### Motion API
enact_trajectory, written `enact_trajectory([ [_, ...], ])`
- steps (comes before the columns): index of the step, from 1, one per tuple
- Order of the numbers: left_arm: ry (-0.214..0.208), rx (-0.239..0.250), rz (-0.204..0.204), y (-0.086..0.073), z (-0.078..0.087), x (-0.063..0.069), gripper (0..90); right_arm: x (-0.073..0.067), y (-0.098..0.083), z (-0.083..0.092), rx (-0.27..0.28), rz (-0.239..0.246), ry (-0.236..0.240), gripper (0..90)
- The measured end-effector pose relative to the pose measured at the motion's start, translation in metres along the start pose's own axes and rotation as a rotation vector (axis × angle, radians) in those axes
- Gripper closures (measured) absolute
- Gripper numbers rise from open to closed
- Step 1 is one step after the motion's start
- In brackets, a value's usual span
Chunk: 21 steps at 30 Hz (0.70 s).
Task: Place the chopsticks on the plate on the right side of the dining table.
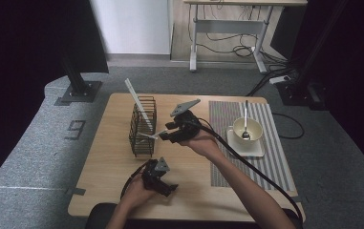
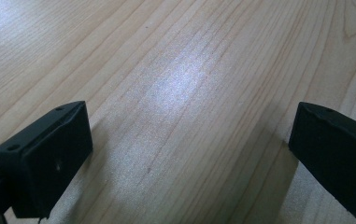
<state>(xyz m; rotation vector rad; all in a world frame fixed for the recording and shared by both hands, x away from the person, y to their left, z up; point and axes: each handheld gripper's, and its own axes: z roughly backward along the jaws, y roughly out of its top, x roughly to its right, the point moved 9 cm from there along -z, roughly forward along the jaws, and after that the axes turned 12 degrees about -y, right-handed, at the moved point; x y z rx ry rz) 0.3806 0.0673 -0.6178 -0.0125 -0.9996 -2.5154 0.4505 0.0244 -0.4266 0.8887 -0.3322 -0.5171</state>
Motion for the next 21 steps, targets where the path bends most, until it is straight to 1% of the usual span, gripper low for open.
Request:
enact_trajectory([
  [3, 0.0, 0.0, 0.0, 0.0, 0.0, 0.0, 0.0, -0.002, 0.002, -0.002, -0.008, 0.007, 0.006, 53.3],
  [5, -0.001, 0.0, 0.0, 0.0, 0.0, 0.0, 0.0, -0.002, 0.002, -0.004, -0.018, 0.012, -0.001, 55.0],
  [7, 0.001, 0.0, 0.0, 0.0, 0.0, 0.0, 0.0, -0.003, 0.003, -0.005, -0.014, 0.018, 0.001, 58.2],
  [12, 0.001, -0.001, -0.001, 0.0, 0.0, 0.0, 0.0, -0.008, 0.004, -0.009, -0.027, 0.032, 0.011, 67.2],
  [15, 0.001, -0.001, -0.001, 0.0, 0.0, 0.0, 0.0, -0.009, 0.003, -0.011, -0.038, 0.032, 0.016, 75.2],
  [17, 0.001, -0.001, -0.001, 0.0, 0.0, 0.0, 0.0, -0.008, 0.002, -0.011, -0.046, 0.038, 0.009, 79.1],
  [19, 0.001, -0.001, 0.0, 0.0, 0.0, 0.0, 0.0, -0.008, 0.002, -0.01, -0.043, 0.044, 0.002, 79.9],
  [21, 0.001, -0.001, -0.001, 0.0, 0.0, 0.0, 0.0, -0.007, 0.002, -0.01, -0.047, 0.066, -0.022, 81.6],
])
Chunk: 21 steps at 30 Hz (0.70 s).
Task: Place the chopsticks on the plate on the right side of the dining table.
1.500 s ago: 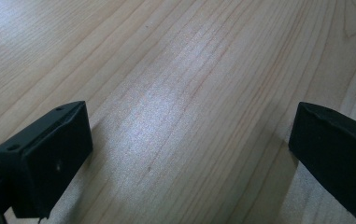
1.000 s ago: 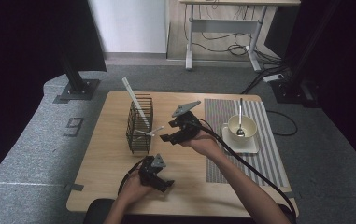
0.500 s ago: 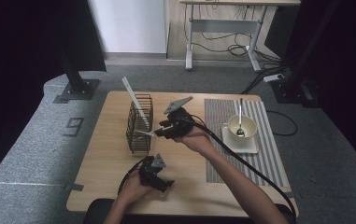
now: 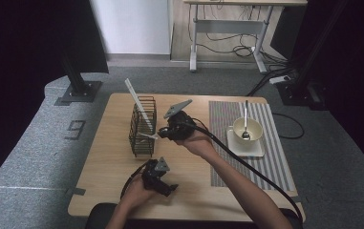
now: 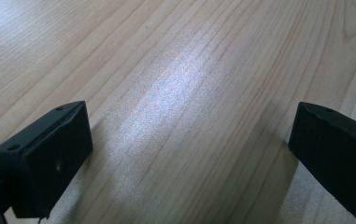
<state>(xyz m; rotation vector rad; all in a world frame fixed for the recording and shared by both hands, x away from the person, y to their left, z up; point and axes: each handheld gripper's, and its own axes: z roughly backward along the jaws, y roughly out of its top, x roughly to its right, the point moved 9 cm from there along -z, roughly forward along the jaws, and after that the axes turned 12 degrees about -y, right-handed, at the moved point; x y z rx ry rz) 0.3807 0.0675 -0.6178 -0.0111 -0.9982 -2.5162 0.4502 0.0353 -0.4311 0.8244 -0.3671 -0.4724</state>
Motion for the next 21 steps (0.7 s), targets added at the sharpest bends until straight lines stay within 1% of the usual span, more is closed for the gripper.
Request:
enact_trajectory([
  [1, 0.0, 0.0, 0.0, 0.0, 0.0, 0.0, 0.0, 0.001, 0.0, 0.001, 0.002, 0.009, -0.012, 81.9],
  [9, 0.001, 0.001, 0.0, 0.0, 0.0, 0.0, 0.0, 0.003, 0.001, 0.009, 0.0, 0.019, -0.026, 82.1],
  [12, 0.001, 0.0, 0.0, 0.0, 0.0, 0.0, 0.0, 0.005, 0.003, 0.015, 0.004, 0.021, -0.026, 82.1],
  [17, 0.001, 0.002, 0.001, 0.0, 0.0, 0.0, 0.0, 0.008, -0.001, 0.026, -0.007, 0.033, -0.021, 82.0],
  [21, 0.0, 0.001, 0.0, 0.0, 0.0, 0.0, 0.0, 0.012, -0.003, 0.035, 0.0, 0.023, -0.017, 82.1],
])
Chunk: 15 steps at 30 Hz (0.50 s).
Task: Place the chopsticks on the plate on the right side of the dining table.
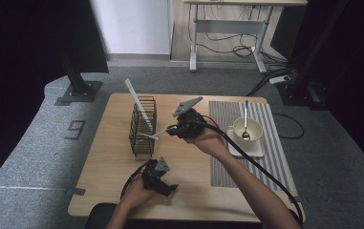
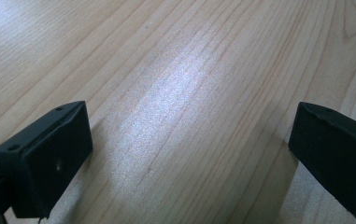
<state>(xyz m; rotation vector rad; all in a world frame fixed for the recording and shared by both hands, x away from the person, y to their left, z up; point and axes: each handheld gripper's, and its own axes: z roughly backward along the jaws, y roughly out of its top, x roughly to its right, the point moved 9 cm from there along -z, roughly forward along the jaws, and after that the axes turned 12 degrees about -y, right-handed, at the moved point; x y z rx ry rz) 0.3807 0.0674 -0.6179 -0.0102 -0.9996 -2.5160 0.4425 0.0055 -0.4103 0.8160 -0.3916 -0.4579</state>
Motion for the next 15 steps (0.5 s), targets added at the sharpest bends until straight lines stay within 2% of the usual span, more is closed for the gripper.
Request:
enact_trajectory([
  [15, 0.001, 0.0, 0.0, 0.0, 0.0, 0.0, 0.0, 0.016, -0.006, 0.033, 0.038, -0.046, 0.007, 82.1],
])
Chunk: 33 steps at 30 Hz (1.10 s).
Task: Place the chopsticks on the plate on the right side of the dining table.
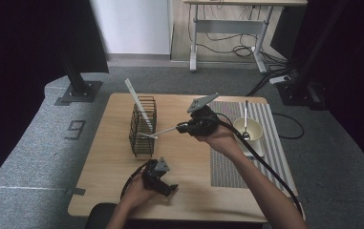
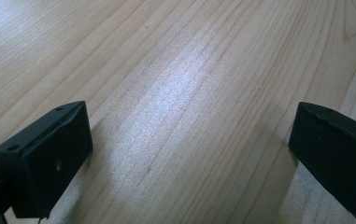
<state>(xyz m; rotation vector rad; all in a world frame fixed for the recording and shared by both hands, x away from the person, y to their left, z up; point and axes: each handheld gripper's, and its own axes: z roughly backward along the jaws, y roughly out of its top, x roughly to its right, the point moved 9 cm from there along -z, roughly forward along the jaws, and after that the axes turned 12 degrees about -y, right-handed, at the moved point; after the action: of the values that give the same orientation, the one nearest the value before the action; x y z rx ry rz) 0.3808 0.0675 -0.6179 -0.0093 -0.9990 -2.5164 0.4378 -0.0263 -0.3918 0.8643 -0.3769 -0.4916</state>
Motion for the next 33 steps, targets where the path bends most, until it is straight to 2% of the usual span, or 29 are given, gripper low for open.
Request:
enact_trajectory([
  [13, 0.0, 0.0, -0.001, 0.0, 0.0, 0.0, 0.0, 0.008, 0.0, 0.035, 0.025, -0.011, -0.014, 82.1],
  [21, 0.0, 0.0, 0.0, 0.0, 0.0, 0.0, 0.0, 0.017, -0.001, 0.065, 0.049, -0.011, -0.059, 82.3],
  [27, 0.0, -0.002, -0.001, 0.0, 0.0, 0.0, 0.0, 0.023, -0.009, 0.082, 0.046, -0.013, -0.087, 82.3],
  [33, -0.021, -0.054, -0.018, 0.002, 0.002, 0.002, 1.7, 0.028, -0.02, 0.091, 0.052, -0.03, -0.094, 82.2],
])
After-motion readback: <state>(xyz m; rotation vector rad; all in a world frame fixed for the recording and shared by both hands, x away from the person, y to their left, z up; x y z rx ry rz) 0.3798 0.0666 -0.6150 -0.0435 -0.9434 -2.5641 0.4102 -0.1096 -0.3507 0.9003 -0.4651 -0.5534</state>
